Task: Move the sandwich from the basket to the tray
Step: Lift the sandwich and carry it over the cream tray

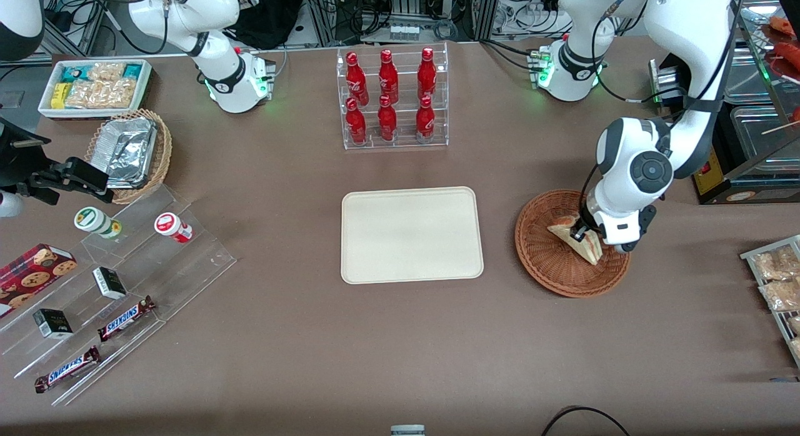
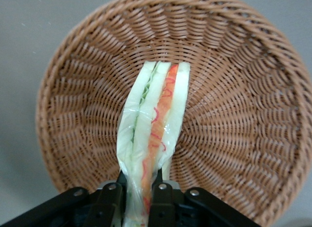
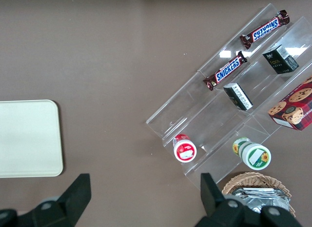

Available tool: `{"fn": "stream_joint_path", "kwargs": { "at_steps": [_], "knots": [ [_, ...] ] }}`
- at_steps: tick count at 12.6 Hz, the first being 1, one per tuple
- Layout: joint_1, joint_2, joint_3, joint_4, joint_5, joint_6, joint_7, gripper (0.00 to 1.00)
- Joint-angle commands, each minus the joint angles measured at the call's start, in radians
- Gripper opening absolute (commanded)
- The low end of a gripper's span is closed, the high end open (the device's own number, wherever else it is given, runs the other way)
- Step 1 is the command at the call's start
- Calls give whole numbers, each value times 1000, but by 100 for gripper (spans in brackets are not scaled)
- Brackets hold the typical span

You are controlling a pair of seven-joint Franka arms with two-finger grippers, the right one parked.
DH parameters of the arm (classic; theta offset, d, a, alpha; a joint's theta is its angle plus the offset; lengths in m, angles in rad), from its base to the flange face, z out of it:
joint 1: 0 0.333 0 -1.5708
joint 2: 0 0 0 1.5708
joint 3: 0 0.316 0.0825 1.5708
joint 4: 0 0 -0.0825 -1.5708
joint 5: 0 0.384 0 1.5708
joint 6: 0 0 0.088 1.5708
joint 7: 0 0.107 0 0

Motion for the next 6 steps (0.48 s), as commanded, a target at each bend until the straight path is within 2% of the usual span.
{"fn": "stream_joint_path", "kwargs": {
  "at_steps": [1,4,6],
  "knots": [
    [-22,-3,-3,158,17,-222,136,7],
    [-86,36,-6,280,17,-372,384,2],
    [-145,89,-24,364,16,-408,441,2]
  ]
}}
